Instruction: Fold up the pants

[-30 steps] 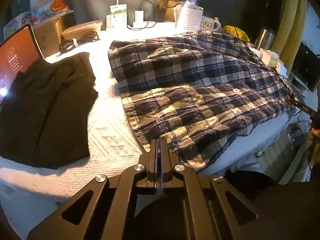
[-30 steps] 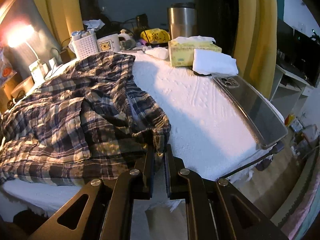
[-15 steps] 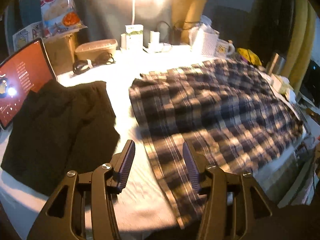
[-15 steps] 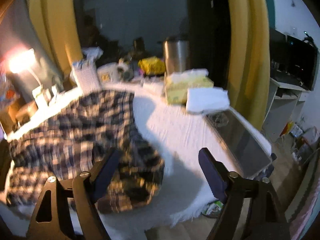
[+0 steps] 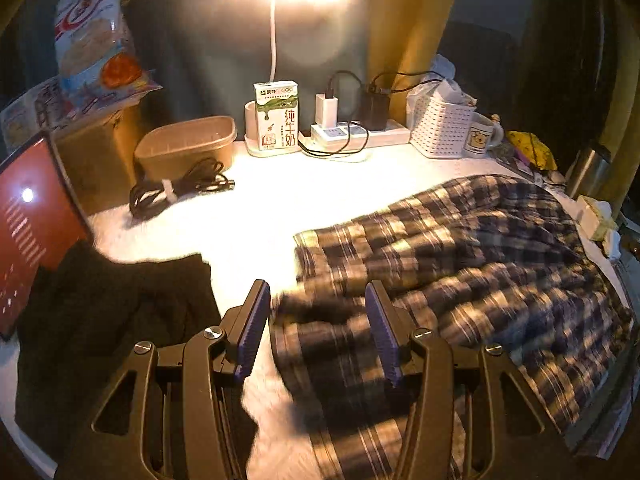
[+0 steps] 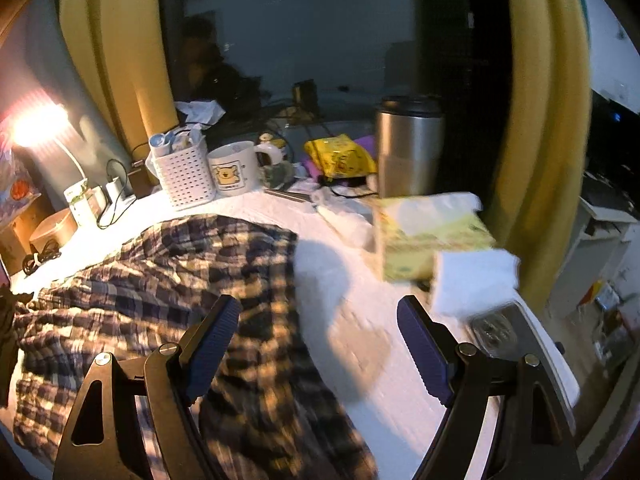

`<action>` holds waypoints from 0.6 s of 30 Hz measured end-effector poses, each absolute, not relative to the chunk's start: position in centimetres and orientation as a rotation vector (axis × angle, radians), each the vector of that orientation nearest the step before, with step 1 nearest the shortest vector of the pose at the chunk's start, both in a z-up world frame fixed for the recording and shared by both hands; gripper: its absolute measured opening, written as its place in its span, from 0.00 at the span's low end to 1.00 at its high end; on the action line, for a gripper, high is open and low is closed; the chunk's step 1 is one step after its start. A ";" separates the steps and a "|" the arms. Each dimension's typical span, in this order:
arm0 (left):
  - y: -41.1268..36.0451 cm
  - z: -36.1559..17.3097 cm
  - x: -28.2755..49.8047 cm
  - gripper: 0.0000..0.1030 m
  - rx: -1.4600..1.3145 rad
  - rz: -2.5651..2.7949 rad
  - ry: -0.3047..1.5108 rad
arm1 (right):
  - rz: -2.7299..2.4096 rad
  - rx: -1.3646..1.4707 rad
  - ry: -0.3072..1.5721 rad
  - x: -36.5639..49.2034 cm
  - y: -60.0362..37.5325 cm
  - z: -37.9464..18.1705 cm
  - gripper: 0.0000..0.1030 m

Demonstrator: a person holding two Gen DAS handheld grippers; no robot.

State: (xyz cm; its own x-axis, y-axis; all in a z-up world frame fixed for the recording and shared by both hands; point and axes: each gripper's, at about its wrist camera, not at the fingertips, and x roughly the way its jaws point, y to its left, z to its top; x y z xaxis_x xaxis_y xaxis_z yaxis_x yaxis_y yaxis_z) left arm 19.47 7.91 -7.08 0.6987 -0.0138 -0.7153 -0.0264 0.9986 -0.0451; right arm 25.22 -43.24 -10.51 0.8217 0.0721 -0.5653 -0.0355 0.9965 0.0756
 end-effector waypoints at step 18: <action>9.7 -13.3 31.4 0.47 -0.057 -0.221 1.033 | 0.247 0.001 0.749 40.0 -42.1 -11.7 0.75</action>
